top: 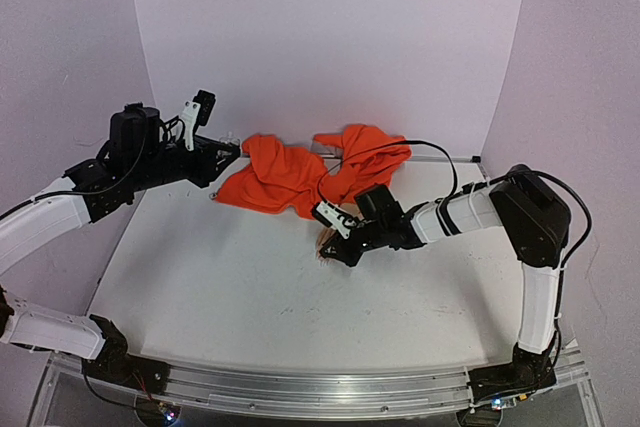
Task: Paint the nails
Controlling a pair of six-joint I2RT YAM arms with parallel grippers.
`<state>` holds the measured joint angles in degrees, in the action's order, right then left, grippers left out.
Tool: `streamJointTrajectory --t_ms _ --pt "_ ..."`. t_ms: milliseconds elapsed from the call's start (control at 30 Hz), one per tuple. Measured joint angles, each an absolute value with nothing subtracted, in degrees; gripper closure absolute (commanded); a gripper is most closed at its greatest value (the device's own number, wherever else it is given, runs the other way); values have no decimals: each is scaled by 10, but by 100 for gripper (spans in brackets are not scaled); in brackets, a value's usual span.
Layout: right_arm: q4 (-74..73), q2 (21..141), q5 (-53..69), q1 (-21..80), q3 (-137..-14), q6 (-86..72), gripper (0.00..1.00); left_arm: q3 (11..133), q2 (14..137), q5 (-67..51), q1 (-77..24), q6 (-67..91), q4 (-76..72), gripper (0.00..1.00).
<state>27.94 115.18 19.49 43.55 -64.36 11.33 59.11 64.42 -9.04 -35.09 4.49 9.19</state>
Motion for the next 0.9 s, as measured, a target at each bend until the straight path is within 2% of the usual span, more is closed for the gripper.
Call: streamJointTrajectory --t_ms 900 --pt "279 1135 190 458 -618 111 100 591 646 -95 -348 45 92 100"
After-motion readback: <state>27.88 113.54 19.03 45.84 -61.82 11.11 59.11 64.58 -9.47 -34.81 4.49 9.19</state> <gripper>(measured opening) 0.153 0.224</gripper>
